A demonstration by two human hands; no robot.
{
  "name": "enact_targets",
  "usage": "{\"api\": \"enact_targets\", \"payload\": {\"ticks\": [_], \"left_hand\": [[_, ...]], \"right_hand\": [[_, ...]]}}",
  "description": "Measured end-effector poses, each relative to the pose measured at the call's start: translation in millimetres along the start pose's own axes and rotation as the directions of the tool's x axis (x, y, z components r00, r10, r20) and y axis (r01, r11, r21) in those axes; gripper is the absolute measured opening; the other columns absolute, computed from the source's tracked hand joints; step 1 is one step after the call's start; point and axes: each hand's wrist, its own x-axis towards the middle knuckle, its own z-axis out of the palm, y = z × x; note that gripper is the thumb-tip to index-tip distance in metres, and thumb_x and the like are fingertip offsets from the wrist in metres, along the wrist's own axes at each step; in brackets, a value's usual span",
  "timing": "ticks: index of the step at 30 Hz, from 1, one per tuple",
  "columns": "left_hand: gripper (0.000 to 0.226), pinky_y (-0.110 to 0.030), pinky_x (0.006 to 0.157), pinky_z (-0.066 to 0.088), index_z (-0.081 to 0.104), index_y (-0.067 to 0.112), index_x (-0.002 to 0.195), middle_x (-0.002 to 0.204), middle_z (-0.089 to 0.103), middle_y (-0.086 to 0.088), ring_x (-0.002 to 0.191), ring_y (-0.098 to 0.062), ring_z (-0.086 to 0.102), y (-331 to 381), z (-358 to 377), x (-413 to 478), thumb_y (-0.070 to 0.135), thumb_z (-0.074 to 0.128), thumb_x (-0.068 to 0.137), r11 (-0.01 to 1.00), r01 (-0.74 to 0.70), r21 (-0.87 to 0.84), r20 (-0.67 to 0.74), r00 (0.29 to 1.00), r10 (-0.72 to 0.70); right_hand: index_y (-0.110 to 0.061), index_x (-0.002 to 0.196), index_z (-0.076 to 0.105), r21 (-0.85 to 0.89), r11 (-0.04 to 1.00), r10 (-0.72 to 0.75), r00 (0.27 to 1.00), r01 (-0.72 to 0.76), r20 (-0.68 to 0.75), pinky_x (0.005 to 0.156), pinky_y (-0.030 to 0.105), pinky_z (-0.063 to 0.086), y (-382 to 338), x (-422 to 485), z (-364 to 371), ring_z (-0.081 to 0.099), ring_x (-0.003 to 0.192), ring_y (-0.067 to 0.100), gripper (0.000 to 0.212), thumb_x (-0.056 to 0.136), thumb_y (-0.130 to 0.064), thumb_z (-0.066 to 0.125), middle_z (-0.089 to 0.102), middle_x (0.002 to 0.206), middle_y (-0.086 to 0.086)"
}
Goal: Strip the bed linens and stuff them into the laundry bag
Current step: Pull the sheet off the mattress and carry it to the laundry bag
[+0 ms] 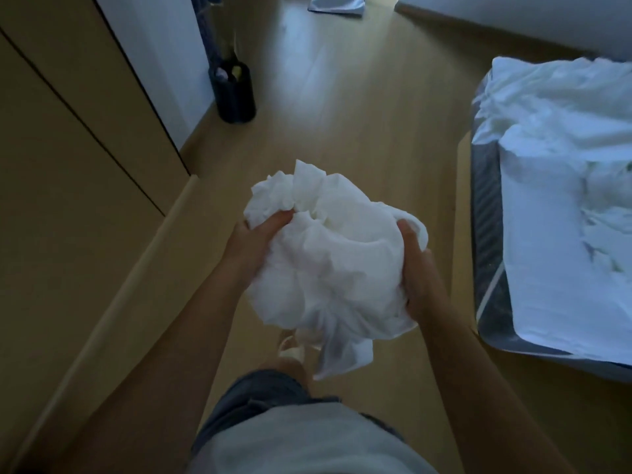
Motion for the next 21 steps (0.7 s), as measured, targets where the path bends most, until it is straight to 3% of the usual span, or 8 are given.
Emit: {"api": "enact_targets", "payload": {"ticks": [6,10,15,17,19,21], "left_hand": [[0.072,-0.038,0.079,0.058,0.065,0.025,0.113,0.106,0.072,0.001,0.093,-0.017,0.07,92,68,148,0.064,0.077,0.054,1.0,0.013,0.011,0.123,0.992,-0.015],[0.034,-0.017,0.051,0.052,0.061,0.024,0.11,0.096,0.069,0.004,0.068,-0.001,0.069,130,115,244,0.041,0.07,0.082,1.0,0.004,0.001,0.102,0.995,-0.004],[0.029,-0.023,0.059,0.048,0.061,0.031,0.101,0.096,0.068,0.008,0.083,-0.008,0.065,189,173,366,0.046,0.071,0.079,1.0,-0.016,0.026,0.044,0.999,0.015],[0.042,-0.023,0.059,0.05,0.062,0.029,0.109,0.098,0.069,0.007,0.084,-0.009,0.066,220,195,409,0.051,0.072,0.075,0.999,-0.018,0.03,0.028,0.999,0.017],[0.07,-0.028,0.066,0.053,0.061,0.027,0.119,0.104,0.07,0.005,0.09,-0.013,0.068,250,212,455,0.062,0.072,0.06,0.999,-0.029,0.019,0.009,1.0,0.029],[0.076,-0.034,0.074,0.055,0.062,0.028,0.118,0.104,0.071,0.004,0.093,-0.016,0.068,276,225,500,0.067,0.071,0.052,1.0,-0.021,0.013,-0.037,0.999,0.022]], "right_hand": [[-0.028,0.114,0.063,0.014,1.0,-0.013,0.997,0.014,-0.071,0.077,0.036,0.054,-90,143,-3,0.067,0.093,0.017,0.065,0.077,-0.078,0.044,0.071,0.099,-0.002],[-0.029,0.109,0.066,0.011,1.0,-0.026,0.998,0.027,-0.051,0.085,0.045,0.055,-133,247,-3,0.068,0.092,0.019,0.075,0.068,-0.086,0.042,0.072,0.097,-0.001],[-0.028,0.116,0.063,0.02,1.0,0.025,0.999,-0.024,-0.031,0.088,0.048,0.053,-199,398,0,0.065,0.097,0.021,0.099,0.049,-0.097,0.041,0.069,0.106,0.001],[-0.028,0.118,0.062,0.014,0.999,0.034,0.999,-0.034,0.004,0.088,0.047,0.053,-234,454,0,0.065,0.098,0.021,0.099,0.049,-0.096,0.043,0.069,0.107,0.001],[-0.029,0.118,0.062,0.024,1.0,-0.002,1.0,0.002,0.028,0.088,0.046,0.053,-271,509,2,0.065,0.098,0.019,0.098,0.048,-0.096,0.047,0.069,0.108,-0.001],[-0.028,0.123,0.059,0.01,1.0,-0.015,1.0,0.014,0.014,0.09,0.046,0.052,-305,563,8,0.064,0.101,0.019,0.105,0.044,-0.097,0.05,0.067,0.113,0.0]]}}
